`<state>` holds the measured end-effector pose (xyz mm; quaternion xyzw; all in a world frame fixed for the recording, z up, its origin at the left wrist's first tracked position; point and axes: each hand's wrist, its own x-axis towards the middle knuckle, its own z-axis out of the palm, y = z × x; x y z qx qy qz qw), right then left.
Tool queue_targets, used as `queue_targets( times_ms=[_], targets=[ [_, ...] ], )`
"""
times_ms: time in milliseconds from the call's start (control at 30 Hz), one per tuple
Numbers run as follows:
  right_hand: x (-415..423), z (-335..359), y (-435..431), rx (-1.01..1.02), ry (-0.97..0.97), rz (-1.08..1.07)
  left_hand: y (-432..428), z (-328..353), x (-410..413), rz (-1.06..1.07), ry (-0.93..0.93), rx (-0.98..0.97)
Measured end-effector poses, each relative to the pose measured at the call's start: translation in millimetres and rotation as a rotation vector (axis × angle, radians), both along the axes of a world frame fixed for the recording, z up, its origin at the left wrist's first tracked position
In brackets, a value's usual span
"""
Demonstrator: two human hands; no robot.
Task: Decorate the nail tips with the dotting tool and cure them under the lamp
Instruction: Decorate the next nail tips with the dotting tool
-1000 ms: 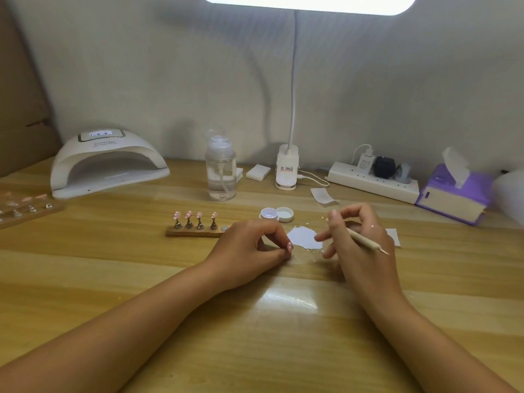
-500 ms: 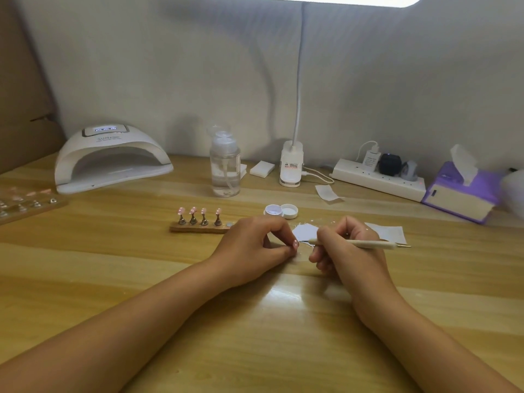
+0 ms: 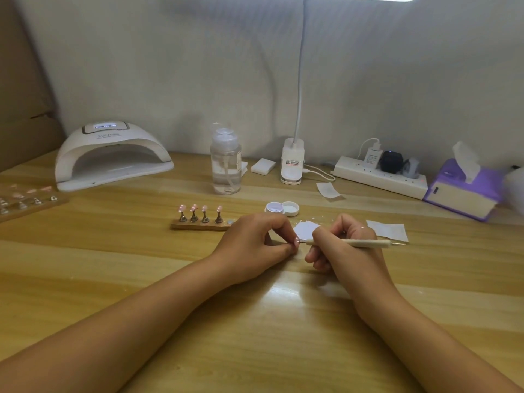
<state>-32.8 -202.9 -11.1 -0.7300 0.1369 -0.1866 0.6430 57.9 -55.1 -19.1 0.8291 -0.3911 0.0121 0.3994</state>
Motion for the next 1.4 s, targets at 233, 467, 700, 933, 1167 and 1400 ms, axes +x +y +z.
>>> queue_targets(
  times_ms=[233,467,700,933,1167,1400],
  targets=[
    [1,-2,-1,-0.009,0.008,0.006,0,-1,1,-0.006,0.017,-0.007],
    [0,-1,0,-0.003,0.004,0.007,0,-1,1,-0.006,0.017,-0.004],
    [-3,4,-1,0.083,-0.187,-0.15,0,0,1,-0.008,0.02,0.003],
    [-1,7,-19,-0.106,-0.184,-0.299,0,-2,1,-0.009,0.017,-0.013],
    [4,-4,-28,-0.239,0.066,-0.223,0,-3,2,-0.013,0.003,-0.016],
    [6,-5,-28,-0.313,0.101,-0.206,0,-1,1,-0.012,0.002,-0.011]
  ],
)
